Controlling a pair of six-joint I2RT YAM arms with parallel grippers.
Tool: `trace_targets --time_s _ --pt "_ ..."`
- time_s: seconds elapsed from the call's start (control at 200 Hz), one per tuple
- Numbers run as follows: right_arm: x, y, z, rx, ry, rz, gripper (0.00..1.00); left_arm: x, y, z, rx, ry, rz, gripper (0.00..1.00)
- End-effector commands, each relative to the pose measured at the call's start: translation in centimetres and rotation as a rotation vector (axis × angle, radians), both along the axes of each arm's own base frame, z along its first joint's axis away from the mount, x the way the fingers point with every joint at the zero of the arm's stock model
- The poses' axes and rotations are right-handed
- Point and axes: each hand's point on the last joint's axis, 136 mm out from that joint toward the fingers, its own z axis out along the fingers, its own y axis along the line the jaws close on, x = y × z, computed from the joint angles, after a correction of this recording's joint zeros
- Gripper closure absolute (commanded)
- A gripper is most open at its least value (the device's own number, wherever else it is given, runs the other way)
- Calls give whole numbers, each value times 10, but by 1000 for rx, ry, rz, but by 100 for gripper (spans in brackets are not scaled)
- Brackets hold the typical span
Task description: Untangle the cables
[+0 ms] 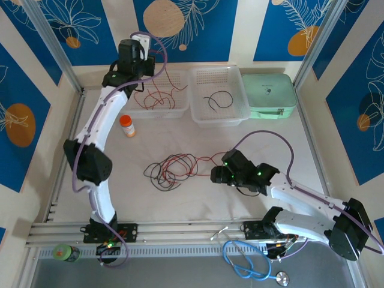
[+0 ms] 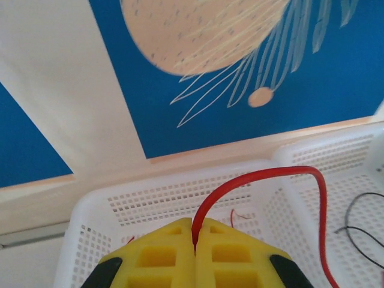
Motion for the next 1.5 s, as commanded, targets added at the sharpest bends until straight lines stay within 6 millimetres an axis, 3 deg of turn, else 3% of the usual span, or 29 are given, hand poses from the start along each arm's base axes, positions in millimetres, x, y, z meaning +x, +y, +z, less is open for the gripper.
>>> trace_targets --time_s 0.0,0.185,0.275,0.49,0.675,0.83,0.915,1.0,1.116,1.311,1.496 --pt "-19 11 12 62 110 11 29 28 4 -2 -61 -40 17 100" --pt "-29 22 23 91 175 38 55 64 1 -52 -20 -3 34 100" --pt "-29 22 29 85 182 38 62 73 1 -83 5 41 42 100" --pt "-22 30 41 113 162 53 63 73 -4 -153 3 183 30 100" --pt "-12 35 47 99 142 71 63 59 -8 -189 -15 297 9 100" --pt "1 42 48 105 122 93 61 46 -12 -204 -14 377 -22 58" --pt "8 47 45 102 120 104 61 40 -12 -201 -10 390 -36 31" --pt "14 53 38 91 122 117 61 33 -15 -189 -20 384 -63 19" --pt "29 63 25 67 123 133 60 24 -22 -150 -53 333 -108 1" --pt "53 83 -6 48 160 145 60 -4 -36 -70 -130 232 -213 0" --pt "61 101 -32 22 206 153 58 -43 -34 -23 -142 188 -246 0"
